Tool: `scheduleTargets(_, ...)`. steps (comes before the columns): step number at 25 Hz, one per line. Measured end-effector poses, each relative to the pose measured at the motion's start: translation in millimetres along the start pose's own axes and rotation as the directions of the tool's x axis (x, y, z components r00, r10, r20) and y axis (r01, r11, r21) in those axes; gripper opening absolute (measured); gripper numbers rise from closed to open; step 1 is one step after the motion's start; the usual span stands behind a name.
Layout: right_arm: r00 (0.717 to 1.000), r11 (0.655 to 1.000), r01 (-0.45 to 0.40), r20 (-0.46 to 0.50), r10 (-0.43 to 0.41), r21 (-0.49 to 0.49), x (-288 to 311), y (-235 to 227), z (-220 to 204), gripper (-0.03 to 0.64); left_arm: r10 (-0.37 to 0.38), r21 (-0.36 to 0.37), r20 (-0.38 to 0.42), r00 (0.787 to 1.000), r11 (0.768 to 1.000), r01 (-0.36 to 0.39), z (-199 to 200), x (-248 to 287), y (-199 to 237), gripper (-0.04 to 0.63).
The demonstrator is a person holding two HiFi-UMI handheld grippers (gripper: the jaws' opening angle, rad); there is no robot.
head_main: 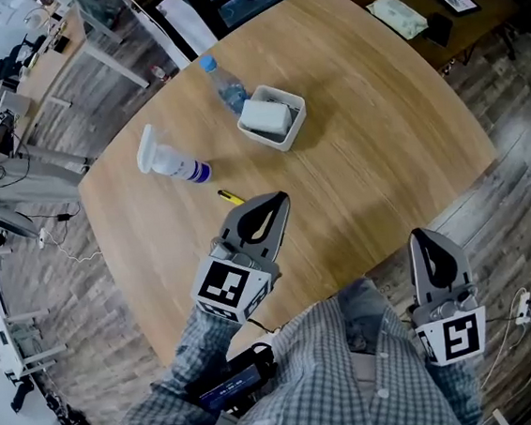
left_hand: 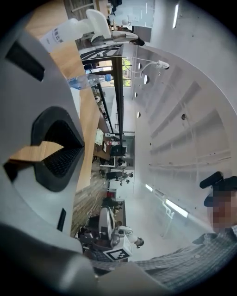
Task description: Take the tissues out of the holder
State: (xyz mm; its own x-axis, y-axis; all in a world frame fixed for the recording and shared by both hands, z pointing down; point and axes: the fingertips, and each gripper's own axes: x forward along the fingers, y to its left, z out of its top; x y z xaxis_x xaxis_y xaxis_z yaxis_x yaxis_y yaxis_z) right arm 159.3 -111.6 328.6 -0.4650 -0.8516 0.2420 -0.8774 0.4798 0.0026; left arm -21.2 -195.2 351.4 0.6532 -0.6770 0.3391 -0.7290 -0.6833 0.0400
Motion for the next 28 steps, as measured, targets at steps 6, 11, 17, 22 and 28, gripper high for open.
scheduleTargets(6, 1.0, 0.999, 0.025, 0.004, -0.025, 0.025, 3, -19, -1, 0.011, 0.064, 0.038, -0.03, 0.998, 0.997, -0.062, -5, 25, 27, 0.005)
scheduleTargets(11, 1.0, 1.0, 0.015, -0.017, -0.015, 0.007, 5, -28, -4, 0.011, 0.09, 0.067, -0.032, 0.995, 0.994, -0.088, -3, 37, 45, 0.005)
scheduleTargets(17, 0.999, 0.998, 0.034, -0.001, -0.034, 0.055, 16, -33, -1, 0.011, 0.147, 0.125, -0.047, 0.988, 0.982, -0.14, -1, 49, 81, 0.011)
scheduleTargets(22, 0.999, 0.997, 0.033, 0.007, -0.033, 0.076, 22, -33, 4, 0.011, 0.206, 0.171, -0.068, 0.976, 0.966, -0.192, -1, 54, 104, 0.116)
scheduleTargets(28, 1.0, 0.996, 0.027, -0.004, -0.027, 0.081, 31, -34, 0, 0.011, 0.213, 0.288, -0.115, 0.97, 0.942, -0.173, -11, 69, 117, 0.157)
